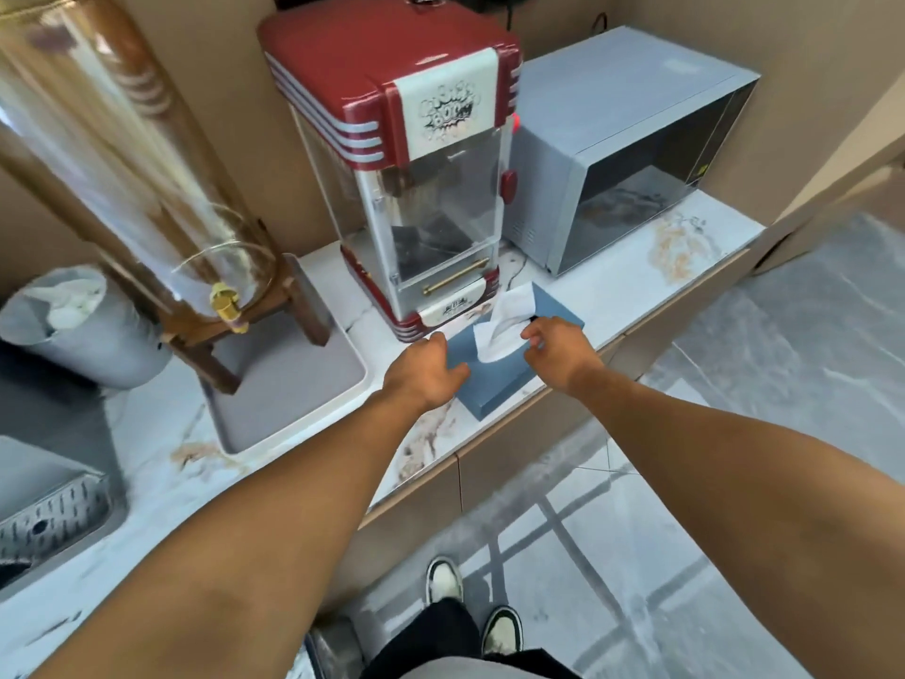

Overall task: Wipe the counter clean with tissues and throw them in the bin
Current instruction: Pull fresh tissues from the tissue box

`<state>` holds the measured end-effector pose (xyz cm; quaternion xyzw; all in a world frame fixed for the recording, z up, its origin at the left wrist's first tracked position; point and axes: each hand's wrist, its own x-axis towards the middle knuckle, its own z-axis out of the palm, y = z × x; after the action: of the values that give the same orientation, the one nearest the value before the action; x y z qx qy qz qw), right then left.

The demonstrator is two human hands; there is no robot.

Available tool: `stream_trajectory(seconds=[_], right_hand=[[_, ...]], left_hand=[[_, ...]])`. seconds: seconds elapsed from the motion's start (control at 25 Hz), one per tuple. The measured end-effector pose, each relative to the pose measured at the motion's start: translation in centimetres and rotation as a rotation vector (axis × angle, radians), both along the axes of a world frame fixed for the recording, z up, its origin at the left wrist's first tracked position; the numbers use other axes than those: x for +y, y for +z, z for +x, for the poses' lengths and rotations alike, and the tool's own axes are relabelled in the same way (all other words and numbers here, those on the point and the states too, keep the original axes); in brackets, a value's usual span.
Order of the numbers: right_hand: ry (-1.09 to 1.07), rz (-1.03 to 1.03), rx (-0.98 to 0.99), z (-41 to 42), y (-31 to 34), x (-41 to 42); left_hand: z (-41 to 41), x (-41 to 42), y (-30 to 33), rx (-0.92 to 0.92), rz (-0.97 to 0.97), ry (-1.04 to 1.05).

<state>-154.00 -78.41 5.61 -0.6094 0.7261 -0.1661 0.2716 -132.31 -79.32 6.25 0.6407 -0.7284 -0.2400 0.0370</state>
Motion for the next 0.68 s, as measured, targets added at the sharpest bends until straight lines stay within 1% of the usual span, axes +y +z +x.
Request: stream_trajectory(seconds=[0.12, 0.2, 0.32, 0.4, 0.52, 0.6, 0.68], right_hand=[[-0.018, 0.000, -0.004, -1.6, -0.4, -2.6], [-0.071, 0.002, 0.015, -2.7, -0.9, -4.8], [-0.087, 0.145, 0.055, -3.2, -2.4, -7.8], [-0.051, 0.208, 0.092, -3.1, -3.3, -9.6], [0.046, 0.189, 0.183, -3.0, -4.1, -11.5], [0.138, 0.156, 0.175, -3.2, -4.0, -12.4], [0.196, 0.138, 0.117, -3.6, -3.4, -13.3]], left_hand=[[-2.8, -2.8, -1.2, 0.056, 0.016, -0.005], [-4.4, -4.8, -2.2, 0.084, 0.013, -0.004], [-5.5, -6.2, -4.4, 0.159, 0.004, 0.016], [-5.6, -7.1, -5.4, 0.144, -0.021, 0.003], [-5.3, -8.3, -6.2, 0.093, -0.006, -0.062], [-5.1, -8.7, -6.1, 0.130, 0.036, -0.047], [-4.9, -8.9, -5.7, 0.209, 0.072, 0.006]])
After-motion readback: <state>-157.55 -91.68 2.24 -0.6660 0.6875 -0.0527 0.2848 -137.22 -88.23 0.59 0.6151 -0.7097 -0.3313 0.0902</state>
